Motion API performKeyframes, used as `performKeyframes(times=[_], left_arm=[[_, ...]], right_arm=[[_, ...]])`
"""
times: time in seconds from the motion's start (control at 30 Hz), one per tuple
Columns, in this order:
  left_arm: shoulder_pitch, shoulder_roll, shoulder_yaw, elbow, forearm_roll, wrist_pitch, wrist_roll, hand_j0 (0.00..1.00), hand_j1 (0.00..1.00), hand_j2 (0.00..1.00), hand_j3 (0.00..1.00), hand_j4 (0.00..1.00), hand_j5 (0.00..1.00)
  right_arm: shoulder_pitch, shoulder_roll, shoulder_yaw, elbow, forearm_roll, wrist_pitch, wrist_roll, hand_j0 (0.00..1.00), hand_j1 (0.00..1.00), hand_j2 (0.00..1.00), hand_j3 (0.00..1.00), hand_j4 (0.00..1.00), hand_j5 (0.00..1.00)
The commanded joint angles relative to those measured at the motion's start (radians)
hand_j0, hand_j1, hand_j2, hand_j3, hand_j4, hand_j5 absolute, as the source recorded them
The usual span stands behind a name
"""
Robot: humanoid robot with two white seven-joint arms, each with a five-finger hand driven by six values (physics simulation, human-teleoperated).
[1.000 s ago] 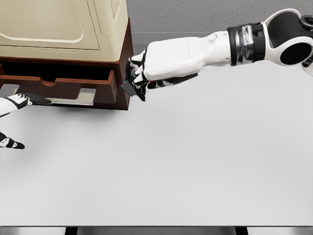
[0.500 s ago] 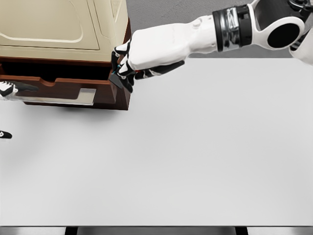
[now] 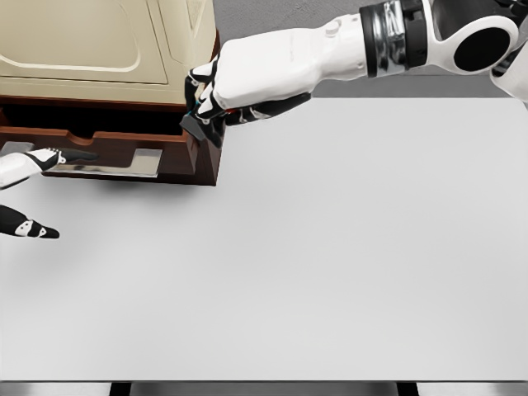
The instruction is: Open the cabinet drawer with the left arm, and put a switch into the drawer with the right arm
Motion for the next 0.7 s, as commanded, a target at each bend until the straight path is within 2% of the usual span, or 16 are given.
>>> performKeyframes(times=[0.0,0.27,0.3,0.5,0.67], left_arm=[[0.000,-0.001,0.002,0.004,0.007,0.001,0.001,1.00,1.00,1.00,1.00,1.00,1.00],[0.002,-0.032,0.000,0.019,0.006,0.001,0.001,1.00,1.00,1.00,1.00,1.00,1.00],[0.002,-0.041,0.000,0.021,0.006,0.001,0.001,1.00,1.00,1.00,1.00,1.00,1.00],[0.009,-0.049,-0.001,0.040,0.004,0.001,0.000,1.00,1.00,1.00,1.00,1.00,1.00],[0.017,-0.050,0.000,0.040,0.004,0.001,0.000,1.00,1.00,1.00,1.00,1.00,1.00]], right_arm=[[0.000,0.003,-0.001,0.004,-0.012,0.002,0.001,0.41,0.41,0.41,0.41,0.41,0.41],[-0.008,0.009,-0.003,0.016,-0.019,0.002,0.008,0.41,0.41,0.41,0.41,0.41,0.41],[-0.008,0.032,-0.003,0.022,-0.021,0.002,0.008,0.41,0.41,0.41,0.41,0.41,0.41],[-0.015,0.061,-0.001,0.047,-0.021,0.002,0.017,0.41,0.41,0.41,0.41,0.41,0.41],[-0.015,0.116,-0.001,0.080,-0.021,0.002,0.021,0.41,0.41,0.41,0.41,0.41,0.41]])
